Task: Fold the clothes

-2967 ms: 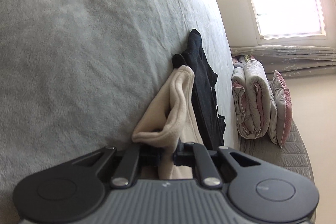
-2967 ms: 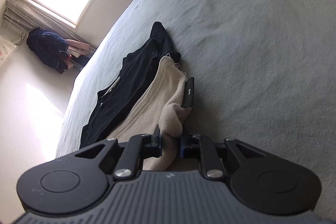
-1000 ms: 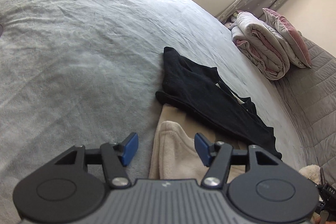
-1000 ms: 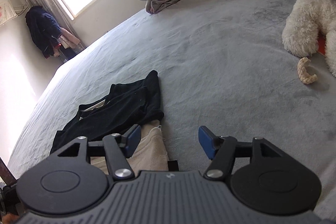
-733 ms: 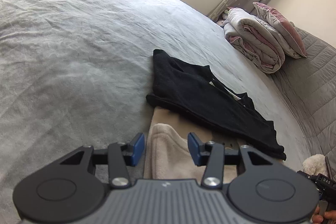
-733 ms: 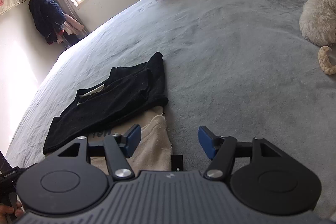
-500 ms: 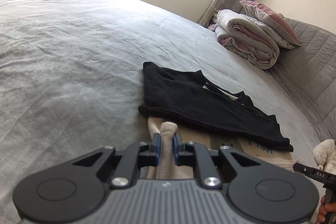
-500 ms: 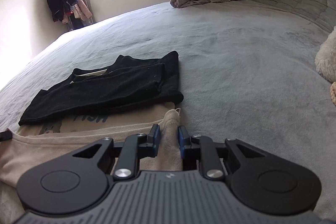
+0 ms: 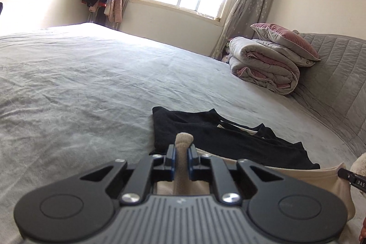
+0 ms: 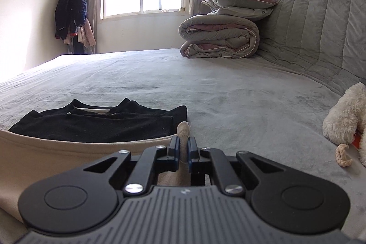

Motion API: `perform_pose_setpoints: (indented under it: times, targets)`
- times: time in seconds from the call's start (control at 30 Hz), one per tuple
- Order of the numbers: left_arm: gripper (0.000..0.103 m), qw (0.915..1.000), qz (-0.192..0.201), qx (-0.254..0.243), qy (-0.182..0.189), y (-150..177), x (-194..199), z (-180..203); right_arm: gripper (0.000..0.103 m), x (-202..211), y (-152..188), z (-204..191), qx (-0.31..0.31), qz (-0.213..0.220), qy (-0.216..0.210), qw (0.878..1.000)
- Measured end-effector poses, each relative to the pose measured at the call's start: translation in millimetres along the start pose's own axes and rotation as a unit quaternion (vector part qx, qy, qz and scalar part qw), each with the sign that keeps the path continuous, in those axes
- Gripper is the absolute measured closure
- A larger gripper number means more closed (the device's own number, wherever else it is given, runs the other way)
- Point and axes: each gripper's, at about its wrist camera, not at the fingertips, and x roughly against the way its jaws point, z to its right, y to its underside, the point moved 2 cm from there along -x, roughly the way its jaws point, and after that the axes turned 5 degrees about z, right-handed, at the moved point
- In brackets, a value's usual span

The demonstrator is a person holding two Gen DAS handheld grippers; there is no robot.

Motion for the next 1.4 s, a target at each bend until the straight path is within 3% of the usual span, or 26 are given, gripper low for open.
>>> perform_pose_setpoints:
  times: [0.13,0.2,0.23,0.27,0.3,0.43,0.57,0.7,0.87,1.03,1.1,1.27,1.4]
  targets:
    - [0.087,0.9985,-0.04,-0.013,-0.034,11,-18,0,0.094,-18,13,-5,0.011,-0.056,0.01,0.998]
    - [0.081,0.9974,-0.05,-0.006,-0.052,15,-21,-3,0.076,-21,14,-4,0.007,-0.065,0.019,0.998]
    - [0.067,0.9972,-0.047,0.001,-0.059,14,-19,-5,0.069,-18,12,-3,0.003,-0.06,0.024,0.998]
    - [0.06,0.9976,-0.036,0.006,-0.059,11,-15,-5,0.054,-15,10,-2,-0.001,-0.054,0.028,0.998]
    - [0.053,0.9981,-0.023,0.007,-0.057,7,-10,-4,0.047,-12,8,-2,-0.006,-0.048,0.031,0.998]
    - [0.054,0.9997,0.014,-0.007,-0.016,-1,4,8,0.047,2,1,-15,0.003,-0.024,-0.005,1.0]
    - [0.053,0.9983,-0.021,-0.041,0.036,13,-6,31,0.047,2,8,-36,0.037,-0.035,-0.05,0.997]
    - [0.053,0.9944,-0.068,-0.078,0.023,34,-20,31,0.046,-10,20,-39,0.05,-0.072,-0.059,0.994]
    - [0.053,0.9914,-0.064,-0.111,0.027,37,-14,21,0.045,-11,20,-19,-0.001,-0.085,-0.074,0.994]
    - [0.053,0.9933,-0.052,-0.097,0.035,31,5,13,0.041,4,17,-5,-0.009,-0.075,-0.066,0.995]
    - [0.048,0.994,-0.045,-0.093,0.038,28,13,12,0.041,16,11,-2,-0.007,-0.063,-0.07,0.996]
    - [0.043,0.9904,-0.033,-0.102,0.087,19,22,36,0.041,39,1,-27,0.007,-0.044,-0.127,0.991]
    - [0.04,0.9764,-0.064,-0.153,0.138,41,18,74,0.041,45,11,-72,0.051,-0.06,-0.196,0.978]
